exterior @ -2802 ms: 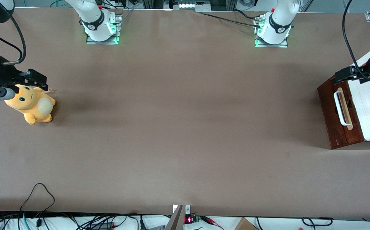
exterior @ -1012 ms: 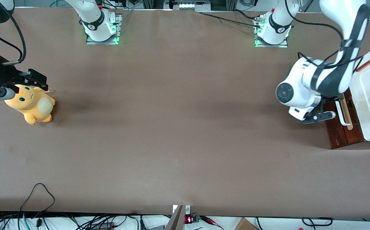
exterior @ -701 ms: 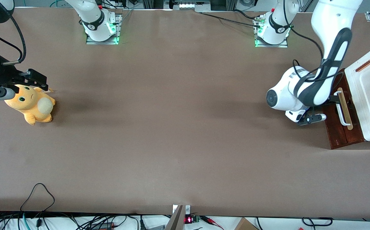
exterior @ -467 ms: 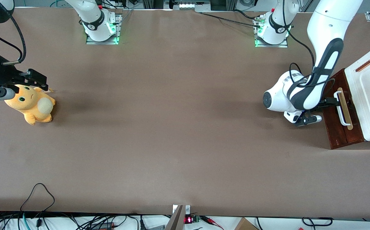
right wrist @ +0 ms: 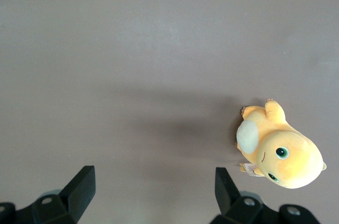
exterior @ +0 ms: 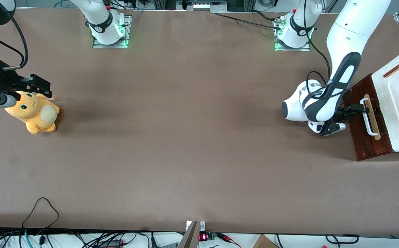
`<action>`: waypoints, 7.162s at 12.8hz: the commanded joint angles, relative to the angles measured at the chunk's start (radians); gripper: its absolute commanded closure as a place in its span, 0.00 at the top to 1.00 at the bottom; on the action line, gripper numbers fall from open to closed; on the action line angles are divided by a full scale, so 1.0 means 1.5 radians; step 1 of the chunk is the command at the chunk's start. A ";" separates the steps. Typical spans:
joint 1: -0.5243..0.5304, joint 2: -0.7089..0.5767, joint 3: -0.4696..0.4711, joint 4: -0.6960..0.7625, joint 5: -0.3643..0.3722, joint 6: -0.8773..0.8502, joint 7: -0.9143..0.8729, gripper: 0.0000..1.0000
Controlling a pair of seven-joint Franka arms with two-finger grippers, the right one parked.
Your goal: Open lower drawer with left arm only
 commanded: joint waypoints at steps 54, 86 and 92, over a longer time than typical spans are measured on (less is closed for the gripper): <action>-0.050 0.067 -0.093 0.011 0.082 -0.137 -0.054 0.00; -0.005 -0.313 0.017 0.290 -0.845 0.074 0.545 1.00; -0.018 -0.359 0.117 0.298 -0.967 0.079 0.698 1.00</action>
